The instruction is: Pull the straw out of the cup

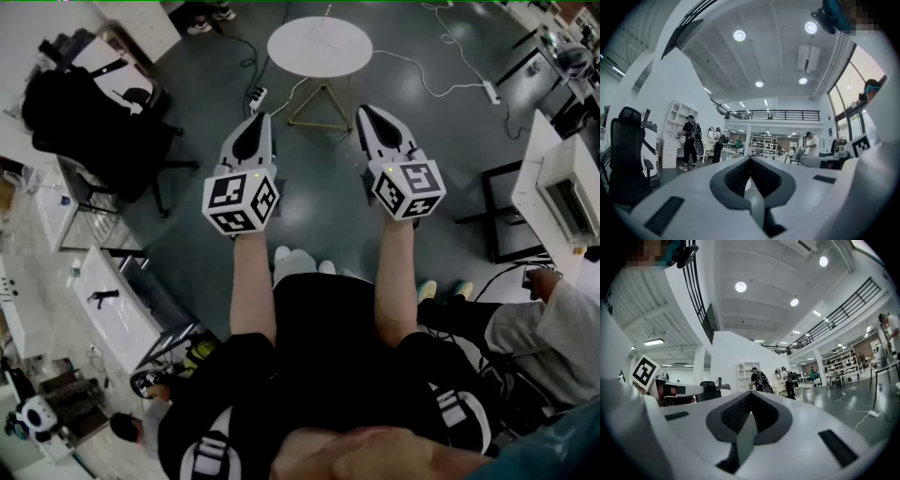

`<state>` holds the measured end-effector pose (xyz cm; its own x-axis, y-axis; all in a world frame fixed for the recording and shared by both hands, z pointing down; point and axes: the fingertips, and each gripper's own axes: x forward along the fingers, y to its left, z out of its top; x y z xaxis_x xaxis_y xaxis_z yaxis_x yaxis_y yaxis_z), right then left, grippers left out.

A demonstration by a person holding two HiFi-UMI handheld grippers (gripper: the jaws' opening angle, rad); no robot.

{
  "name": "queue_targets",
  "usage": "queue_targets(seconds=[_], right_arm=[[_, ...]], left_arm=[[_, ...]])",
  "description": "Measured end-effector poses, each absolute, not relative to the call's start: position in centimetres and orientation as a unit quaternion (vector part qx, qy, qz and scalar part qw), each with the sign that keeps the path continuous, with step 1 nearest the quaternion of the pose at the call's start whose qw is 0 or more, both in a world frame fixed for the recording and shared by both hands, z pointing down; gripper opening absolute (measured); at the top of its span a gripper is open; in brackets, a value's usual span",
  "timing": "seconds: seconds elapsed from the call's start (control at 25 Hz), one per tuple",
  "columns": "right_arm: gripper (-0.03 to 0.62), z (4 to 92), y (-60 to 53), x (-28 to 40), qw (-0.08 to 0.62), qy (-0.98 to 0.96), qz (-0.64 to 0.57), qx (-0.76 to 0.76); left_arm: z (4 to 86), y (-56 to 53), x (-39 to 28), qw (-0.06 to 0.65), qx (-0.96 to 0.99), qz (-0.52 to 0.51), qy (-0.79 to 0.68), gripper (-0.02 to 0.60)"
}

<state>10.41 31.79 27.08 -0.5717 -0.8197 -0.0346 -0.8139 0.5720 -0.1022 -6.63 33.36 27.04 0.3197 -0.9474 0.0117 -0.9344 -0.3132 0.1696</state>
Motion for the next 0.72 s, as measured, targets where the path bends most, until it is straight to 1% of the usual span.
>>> queue_targets(seconds=[0.24, 0.48, 0.56, 0.64, 0.72], right_arm=[[0.017, 27.3, 32.3, 10.3, 0.035, 0.880, -0.036, -0.473], [0.017, 27.4, 32.3, 11.6, 0.042, 0.874, -0.044, -0.482], [0.017, 27.9, 32.0, 11.4, 0.034, 0.871, -0.044, -0.489], [0.017, 28.4, 31.8, 11.2, 0.026, 0.868, -0.041, -0.494], [0.017, 28.5, 31.5, 11.5, 0.032, 0.866, -0.046, -0.497]], left_arm=[[27.4, 34.0, -5.9, 0.071, 0.824, -0.037, -0.561, 0.009], [27.1, 34.3, -2.9, 0.068, 0.836, -0.032, -0.544, 0.009], [27.4, 33.9, -3.5, 0.064, 0.835, -0.027, -0.545, 0.009], [28.3, 33.6, -5.2, 0.046, 0.826, 0.001, -0.562, 0.009], [29.0, 33.2, -6.4, -0.003, 0.812, 0.065, -0.580, 0.009]])
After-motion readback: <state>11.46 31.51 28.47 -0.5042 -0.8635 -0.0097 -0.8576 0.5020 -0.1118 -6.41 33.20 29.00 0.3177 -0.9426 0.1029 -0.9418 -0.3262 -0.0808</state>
